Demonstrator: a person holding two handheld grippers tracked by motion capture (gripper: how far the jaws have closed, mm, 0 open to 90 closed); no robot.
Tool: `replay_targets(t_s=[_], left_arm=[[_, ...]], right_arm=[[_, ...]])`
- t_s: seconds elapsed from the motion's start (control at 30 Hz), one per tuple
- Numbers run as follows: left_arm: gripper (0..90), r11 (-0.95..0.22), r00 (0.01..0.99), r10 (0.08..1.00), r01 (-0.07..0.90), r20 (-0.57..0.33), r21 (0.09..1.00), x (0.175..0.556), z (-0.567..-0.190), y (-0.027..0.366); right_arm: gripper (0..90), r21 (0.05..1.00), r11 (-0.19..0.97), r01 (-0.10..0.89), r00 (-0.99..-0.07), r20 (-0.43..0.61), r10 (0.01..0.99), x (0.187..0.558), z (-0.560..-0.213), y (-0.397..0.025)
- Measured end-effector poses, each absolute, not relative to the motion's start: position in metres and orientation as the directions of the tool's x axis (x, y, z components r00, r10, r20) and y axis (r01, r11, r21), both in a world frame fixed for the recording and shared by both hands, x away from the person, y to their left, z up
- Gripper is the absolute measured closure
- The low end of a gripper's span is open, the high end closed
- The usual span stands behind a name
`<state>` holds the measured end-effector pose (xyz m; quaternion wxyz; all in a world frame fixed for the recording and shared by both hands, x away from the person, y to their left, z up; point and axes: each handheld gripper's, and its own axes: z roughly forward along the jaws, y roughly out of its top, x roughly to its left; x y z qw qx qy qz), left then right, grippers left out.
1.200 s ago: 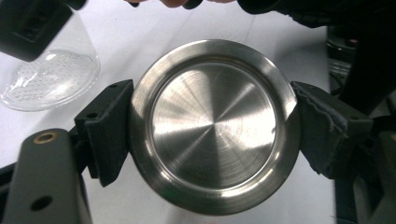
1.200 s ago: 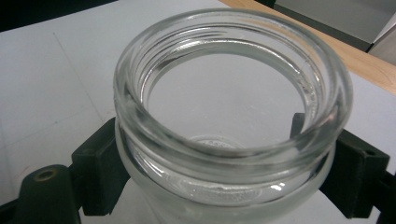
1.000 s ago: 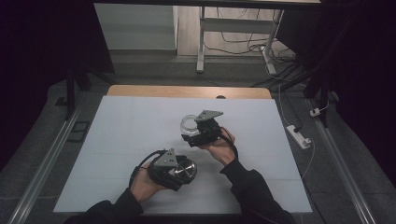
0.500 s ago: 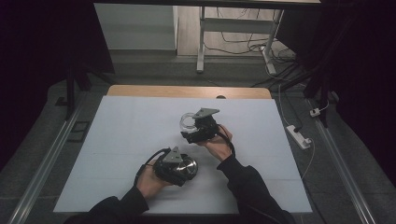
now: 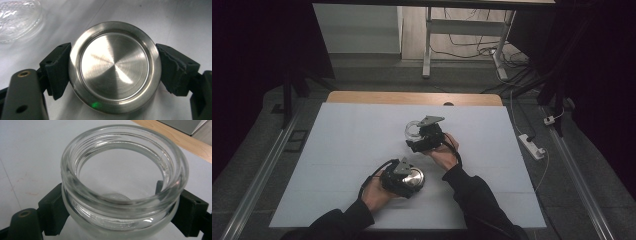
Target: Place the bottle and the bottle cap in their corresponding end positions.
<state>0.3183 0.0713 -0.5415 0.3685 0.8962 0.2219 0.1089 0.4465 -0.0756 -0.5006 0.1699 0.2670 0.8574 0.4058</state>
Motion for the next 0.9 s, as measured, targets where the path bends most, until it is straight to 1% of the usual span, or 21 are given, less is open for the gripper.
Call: replay_targets(t_s=[0.1, 0.3, 0.47, 0.6, 0.73, 0.9], left_arm=[[19.4, -0.643, 0.878, 0.477, 0.315, 0.044, 0.698, 0.318, -0.542, 0.069], [19.1, -0.638, 0.879, 0.477, 0.343, 0.005, 0.689, 0.323, -0.543, 0.07], [18.6, -0.637, 0.883, 0.47, 0.339, 0.001, 0.692, 0.323, -0.542, 0.071], [14.8, -0.629, 0.884, 0.468, 0.334, -0.002, 0.702, 0.322, -0.542, 0.072], [10.7, -0.603, 0.884, 0.466, 0.352, -0.042, 0.716, 0.322, -0.541, 0.073], [6.4, -0.589, 0.877, 0.478, 0.359, -0.047, 0.724, 0.32, -0.537, 0.074]], right_arm=[[15.2, 0.782, 0.532, 0.325, -0.798, -0.075, 0.598, 0.447, -0.505, -0.074], [14.9, 0.786, 0.511, 0.349, -0.798, -0.037, 0.601, 0.45, -0.506, -0.078], [14.6, 0.779, 0.519, 0.351, -0.803, -0.035, 0.595, 0.451, -0.506, -0.079], [13.6, 0.772, 0.524, 0.36, -0.801, -0.032, 0.598, 0.451, -0.505, -0.078], [8.5, 0.777, 0.518, 0.357, -0.805, -0.025, 0.592, 0.449, -0.503, -0.079], [5.1, 0.784, 0.517, 0.344, -0.81, -0.03, 0.586, 0.447, -0.496, -0.081]])
